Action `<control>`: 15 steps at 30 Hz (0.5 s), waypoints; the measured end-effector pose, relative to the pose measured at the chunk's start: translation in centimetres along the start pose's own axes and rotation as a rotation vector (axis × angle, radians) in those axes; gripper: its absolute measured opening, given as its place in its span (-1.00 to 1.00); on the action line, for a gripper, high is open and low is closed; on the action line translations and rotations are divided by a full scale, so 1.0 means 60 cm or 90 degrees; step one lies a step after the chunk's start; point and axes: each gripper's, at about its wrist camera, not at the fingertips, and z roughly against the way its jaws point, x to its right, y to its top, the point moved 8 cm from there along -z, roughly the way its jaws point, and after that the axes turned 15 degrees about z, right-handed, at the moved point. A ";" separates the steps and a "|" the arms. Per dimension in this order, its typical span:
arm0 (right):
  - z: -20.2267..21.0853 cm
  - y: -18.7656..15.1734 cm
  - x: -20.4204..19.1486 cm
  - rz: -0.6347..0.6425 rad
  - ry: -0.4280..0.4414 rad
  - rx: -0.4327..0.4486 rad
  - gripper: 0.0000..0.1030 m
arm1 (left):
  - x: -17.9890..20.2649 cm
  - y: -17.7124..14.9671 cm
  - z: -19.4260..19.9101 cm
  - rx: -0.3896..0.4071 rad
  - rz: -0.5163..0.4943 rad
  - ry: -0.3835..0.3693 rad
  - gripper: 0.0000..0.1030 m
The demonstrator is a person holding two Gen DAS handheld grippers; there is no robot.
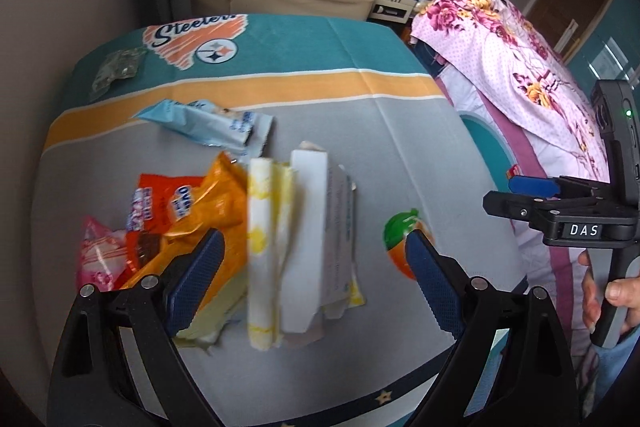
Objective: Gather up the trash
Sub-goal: 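Grasp the yellow-patterned napkin with the left tool while the right tool grasps the white medicine box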
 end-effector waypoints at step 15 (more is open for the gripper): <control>-0.100 0.081 -0.178 0.057 0.091 -0.064 0.47 | -0.132 0.011 -0.003 0.013 0.056 0.019 0.69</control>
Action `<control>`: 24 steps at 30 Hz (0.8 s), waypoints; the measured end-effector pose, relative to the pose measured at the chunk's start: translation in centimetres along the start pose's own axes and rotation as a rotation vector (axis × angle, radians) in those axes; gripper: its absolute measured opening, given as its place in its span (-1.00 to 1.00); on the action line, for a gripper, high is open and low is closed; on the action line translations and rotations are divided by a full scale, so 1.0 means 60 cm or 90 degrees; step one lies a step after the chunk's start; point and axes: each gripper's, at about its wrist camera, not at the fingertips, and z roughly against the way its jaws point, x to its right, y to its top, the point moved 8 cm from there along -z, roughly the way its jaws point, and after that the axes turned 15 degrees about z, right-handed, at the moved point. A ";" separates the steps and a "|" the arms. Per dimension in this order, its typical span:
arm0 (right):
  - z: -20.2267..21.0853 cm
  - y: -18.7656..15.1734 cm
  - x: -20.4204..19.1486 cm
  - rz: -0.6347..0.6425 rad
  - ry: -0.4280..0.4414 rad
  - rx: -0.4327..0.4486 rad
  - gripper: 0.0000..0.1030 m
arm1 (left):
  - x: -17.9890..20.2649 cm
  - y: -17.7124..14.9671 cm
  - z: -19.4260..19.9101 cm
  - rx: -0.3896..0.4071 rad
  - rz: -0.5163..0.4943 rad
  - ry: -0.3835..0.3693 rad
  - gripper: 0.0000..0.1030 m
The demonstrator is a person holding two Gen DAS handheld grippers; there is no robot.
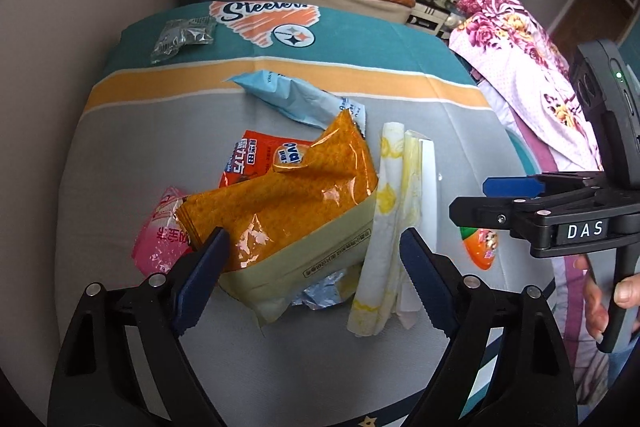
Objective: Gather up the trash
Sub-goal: 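Grasp the yellow-patterned napkin with the left tool while the right tool grasps the white medicine box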
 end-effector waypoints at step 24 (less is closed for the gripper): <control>0.034 -0.005 0.059 -0.052 0.041 0.051 0.26 | -0.007 -0.001 0.009 -0.001 0.008 0.014 0.69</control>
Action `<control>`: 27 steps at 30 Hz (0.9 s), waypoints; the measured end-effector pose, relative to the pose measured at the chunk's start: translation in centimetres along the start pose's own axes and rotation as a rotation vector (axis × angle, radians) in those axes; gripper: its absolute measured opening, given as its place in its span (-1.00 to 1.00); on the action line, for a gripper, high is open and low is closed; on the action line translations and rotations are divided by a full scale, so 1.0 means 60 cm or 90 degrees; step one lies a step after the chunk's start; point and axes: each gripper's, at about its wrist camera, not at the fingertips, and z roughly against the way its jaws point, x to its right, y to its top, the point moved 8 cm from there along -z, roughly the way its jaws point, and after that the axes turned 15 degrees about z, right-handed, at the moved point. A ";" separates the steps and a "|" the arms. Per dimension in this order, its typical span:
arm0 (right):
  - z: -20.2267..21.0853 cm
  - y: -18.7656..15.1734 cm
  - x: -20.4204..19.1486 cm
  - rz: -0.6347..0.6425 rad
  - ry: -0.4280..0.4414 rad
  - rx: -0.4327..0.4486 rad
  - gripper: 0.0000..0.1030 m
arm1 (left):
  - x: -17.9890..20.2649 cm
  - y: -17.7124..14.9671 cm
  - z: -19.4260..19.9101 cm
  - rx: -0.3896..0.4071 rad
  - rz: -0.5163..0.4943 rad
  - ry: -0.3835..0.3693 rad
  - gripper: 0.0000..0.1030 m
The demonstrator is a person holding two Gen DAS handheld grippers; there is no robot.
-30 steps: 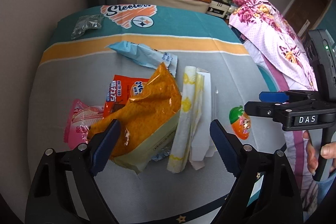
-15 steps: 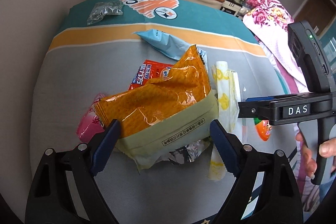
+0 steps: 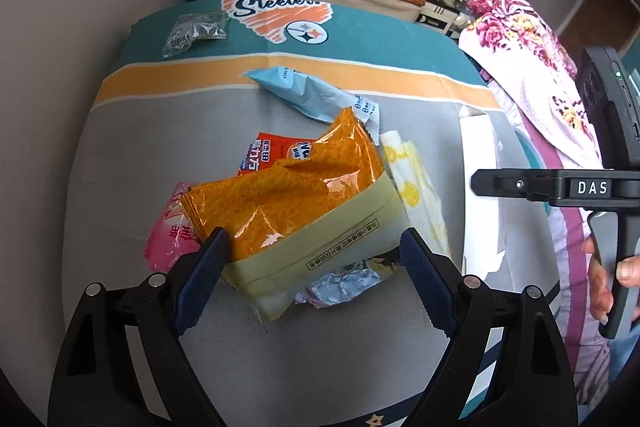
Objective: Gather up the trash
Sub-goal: 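Grasp the yellow-patterned napkin with the left tool while the right tool grasps the white medicine box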
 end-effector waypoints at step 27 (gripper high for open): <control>0.116 -0.108 0.182 -0.072 0.005 0.100 0.27 | 0.175 -0.096 -0.134 -0.091 -0.012 0.081 0.32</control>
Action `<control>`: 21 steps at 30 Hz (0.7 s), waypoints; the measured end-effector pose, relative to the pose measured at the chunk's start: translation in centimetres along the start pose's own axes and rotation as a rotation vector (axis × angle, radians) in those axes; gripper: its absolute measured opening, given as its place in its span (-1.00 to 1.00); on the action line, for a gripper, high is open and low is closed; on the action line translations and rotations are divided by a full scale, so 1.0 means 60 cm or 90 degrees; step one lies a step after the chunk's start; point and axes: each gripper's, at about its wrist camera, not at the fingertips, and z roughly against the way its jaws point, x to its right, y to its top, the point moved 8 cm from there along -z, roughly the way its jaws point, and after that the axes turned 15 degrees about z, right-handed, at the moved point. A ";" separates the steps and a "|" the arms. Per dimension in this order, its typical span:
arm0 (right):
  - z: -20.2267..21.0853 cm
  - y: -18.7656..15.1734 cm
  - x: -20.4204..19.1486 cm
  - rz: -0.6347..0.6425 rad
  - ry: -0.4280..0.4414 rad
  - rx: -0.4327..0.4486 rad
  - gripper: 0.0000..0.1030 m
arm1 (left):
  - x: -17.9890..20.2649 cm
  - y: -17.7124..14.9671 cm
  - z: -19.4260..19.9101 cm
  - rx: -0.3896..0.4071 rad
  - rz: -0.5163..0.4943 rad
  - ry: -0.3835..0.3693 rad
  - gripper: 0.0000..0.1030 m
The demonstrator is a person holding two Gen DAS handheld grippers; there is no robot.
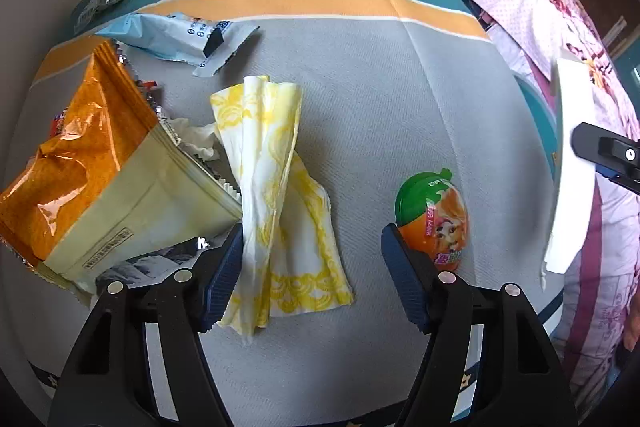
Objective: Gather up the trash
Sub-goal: 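Grasp the yellow-patterned napkin with the left tool while the right tool grasps the white medicine box, then carry the napkin and medicine box over the teal bin and open both tools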
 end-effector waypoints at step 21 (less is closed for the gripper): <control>0.048 -0.013 0.058 -0.034 -0.009 0.060 0.27 | 0.047 0.048 0.124 0.095 0.004 -0.078 -0.80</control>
